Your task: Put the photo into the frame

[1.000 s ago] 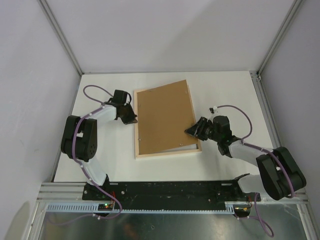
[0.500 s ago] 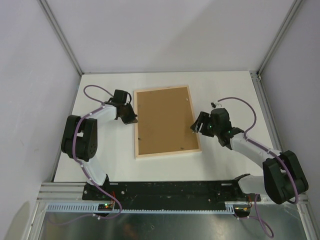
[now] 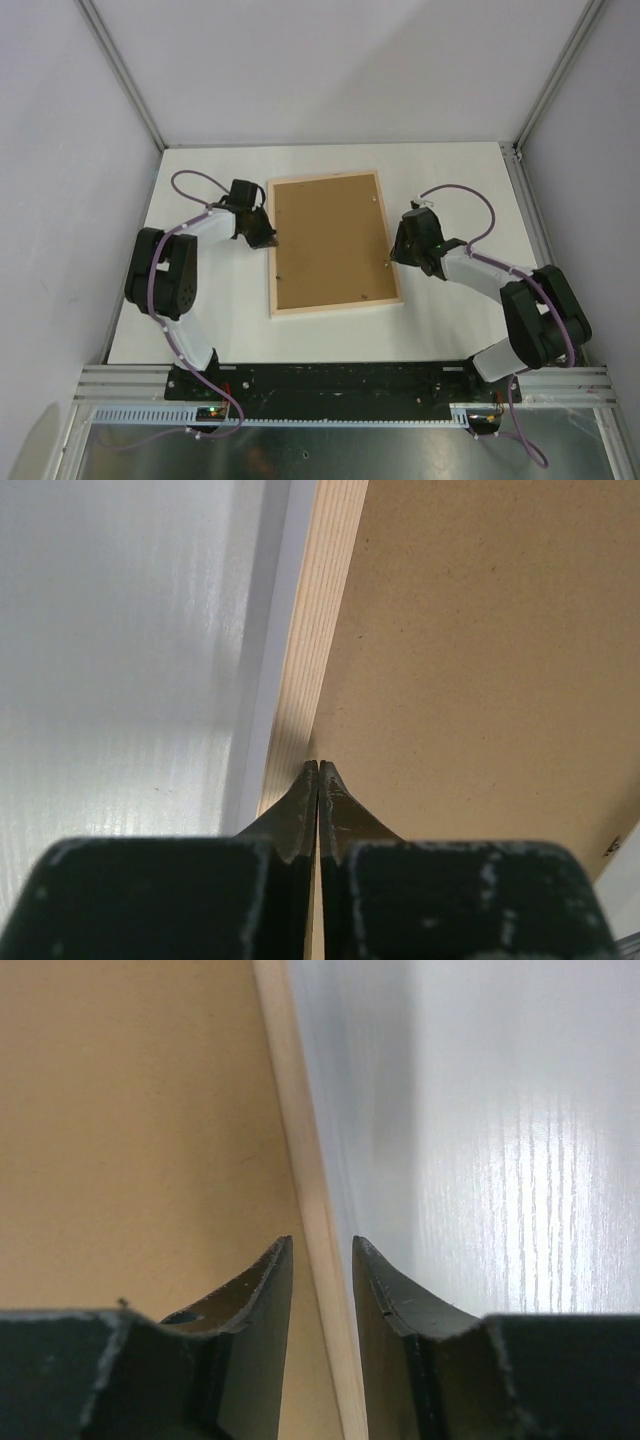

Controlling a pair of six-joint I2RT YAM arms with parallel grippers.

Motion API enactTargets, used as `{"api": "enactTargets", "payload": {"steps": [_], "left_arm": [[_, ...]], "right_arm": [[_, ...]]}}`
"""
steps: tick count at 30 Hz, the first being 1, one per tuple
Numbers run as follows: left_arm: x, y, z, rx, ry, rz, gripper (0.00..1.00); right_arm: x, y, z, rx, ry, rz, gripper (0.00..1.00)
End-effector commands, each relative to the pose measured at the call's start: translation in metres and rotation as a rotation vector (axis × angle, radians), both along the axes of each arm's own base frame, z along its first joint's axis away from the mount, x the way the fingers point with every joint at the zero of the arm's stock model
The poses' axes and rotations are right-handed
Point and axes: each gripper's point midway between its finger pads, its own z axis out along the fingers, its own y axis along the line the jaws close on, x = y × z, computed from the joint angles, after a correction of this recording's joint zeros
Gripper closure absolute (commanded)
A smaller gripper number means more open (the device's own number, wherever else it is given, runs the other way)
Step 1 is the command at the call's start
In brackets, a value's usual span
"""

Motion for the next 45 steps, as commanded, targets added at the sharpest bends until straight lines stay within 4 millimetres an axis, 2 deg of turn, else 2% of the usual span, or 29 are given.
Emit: {"api": "enactTargets", "payload": {"steps": [1,11,21,31,39,43,45], "left_arm": [[0.000,0.000,-0.004,0.026,0.012,-0.020,1.00],[0.000,0.000,-0.007,0.027,0.021,-0.017,1.00],[-0.001,0.000,-0.009,0.021,0.027,-0.017,1.00],[-0.003,-0.003,-0.010,0.012,0.035,-0.019,1.00],[-0.003,-0.004,-0.006,0.004,0.028,-0.023,1.00],[0.002,-0.006,0.009,-0.007,-0.013,-0.027,1.00],[0.006,0.002,0.022,0.014,-0.046,-0.011,1.00]], "right_arm": [[0.012,-0.004,0.003,-0.098,-0.034,-0.027,0.66],[0.006,-0.006,-0.012,-0.170,-0.003,-0.029,0.73],[-0.003,0.018,-0.019,-0.153,0.008,0.061,0.71],[-0.014,0.051,-0.017,-0.115,-0.004,0.172,0.60],[-0.018,0.049,-0.028,-0.165,0.029,0.183,0.50],[-0.020,0.047,-0.032,-0.181,0.042,0.186,0.45],[-0.020,0.046,-0.032,-0.184,0.045,0.183,0.44]]}}
